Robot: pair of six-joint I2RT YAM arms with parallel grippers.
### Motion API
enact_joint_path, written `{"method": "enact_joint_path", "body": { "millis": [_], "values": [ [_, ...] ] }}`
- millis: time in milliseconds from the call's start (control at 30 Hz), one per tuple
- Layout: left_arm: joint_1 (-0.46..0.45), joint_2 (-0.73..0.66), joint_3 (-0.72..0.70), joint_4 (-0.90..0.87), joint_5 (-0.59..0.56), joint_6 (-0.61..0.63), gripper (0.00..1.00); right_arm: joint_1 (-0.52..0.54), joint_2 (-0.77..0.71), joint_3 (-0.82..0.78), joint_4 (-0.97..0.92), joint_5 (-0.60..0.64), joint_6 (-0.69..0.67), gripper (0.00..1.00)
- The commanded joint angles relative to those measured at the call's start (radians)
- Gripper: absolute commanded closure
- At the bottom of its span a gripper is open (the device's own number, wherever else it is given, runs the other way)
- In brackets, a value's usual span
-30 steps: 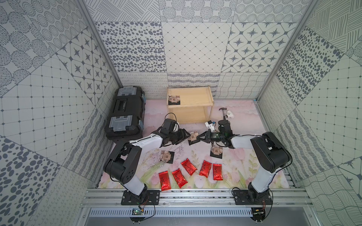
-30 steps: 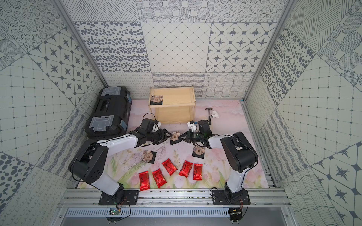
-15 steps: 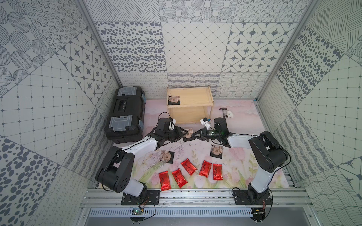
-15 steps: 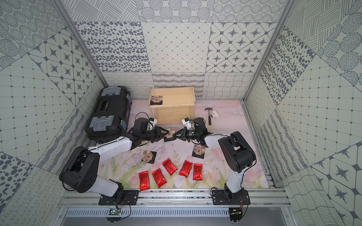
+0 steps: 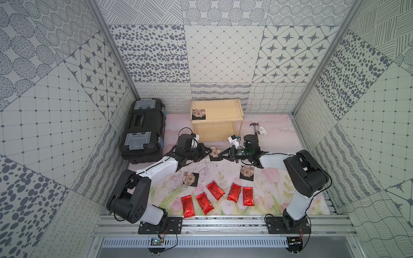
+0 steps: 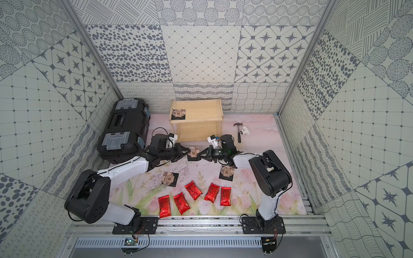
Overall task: Place the tea bags on the shelf by color
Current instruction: Pick up the tea bag from the center of the board.
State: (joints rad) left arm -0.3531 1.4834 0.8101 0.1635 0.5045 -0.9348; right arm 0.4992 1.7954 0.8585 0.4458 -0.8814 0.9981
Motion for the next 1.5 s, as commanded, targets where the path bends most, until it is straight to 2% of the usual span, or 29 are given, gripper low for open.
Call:
{"method": "enact_joint_path", "body": {
  "millis": [0,100,200,367,567,733,800,867,1067,1133,1333,1400,1467],
  "values": [
    [0.008,-0.016,0.013,-0.009,0.022,0.050,1.00,0.000,-0.035,0.045,-0.091,0.009,-0.088,0.91],
    [0.022,-0.013,0.041,-0.012,0.082,0.078,1.00,-0.027,-0.064,0.062,-0.146,-0.022,-0.151,0.80],
    [0.047,-0.005,0.068,0.012,0.211,0.100,1.00,-0.078,-0.095,0.076,-0.165,-0.108,-0.208,0.70],
    [0.082,-0.021,0.079,0.159,0.427,0.086,1.00,-0.155,-0.153,0.070,-0.109,-0.215,-0.175,0.55],
    [0.083,-0.006,0.089,0.306,0.561,0.034,1.00,-0.158,-0.162,0.074,-0.001,-0.292,-0.054,0.47],
    [0.083,0.002,0.095,0.371,0.590,0.025,1.00,-0.136,-0.186,0.060,0.059,-0.295,0.032,0.44],
    [0.083,-0.004,0.095,0.370,0.585,0.042,1.00,-0.111,-0.189,0.068,0.046,-0.280,0.036,0.45],
    [0.083,-0.010,0.093,0.354,0.576,0.062,1.00,-0.088,-0.183,0.079,0.017,-0.260,0.031,0.54],
    [0.083,-0.022,0.080,0.338,0.551,0.086,1.00,-0.057,-0.162,0.062,0.109,-0.241,0.103,0.90],
    [0.083,-0.032,0.078,0.323,0.534,0.096,1.00,-0.058,-0.170,0.059,0.112,-0.235,0.111,0.99],
    [0.083,-0.063,0.065,0.267,0.489,0.149,1.00,-0.057,-0.216,0.057,0.032,-0.203,0.076,1.00],
    [0.083,-0.063,0.060,0.268,0.482,0.150,1.00,-0.057,-0.224,0.057,0.022,-0.198,0.070,0.91],
    [0.083,-0.063,0.055,0.275,0.481,0.142,1.00,-0.057,-0.226,0.059,0.021,-0.195,0.067,0.86]
  ]
}}
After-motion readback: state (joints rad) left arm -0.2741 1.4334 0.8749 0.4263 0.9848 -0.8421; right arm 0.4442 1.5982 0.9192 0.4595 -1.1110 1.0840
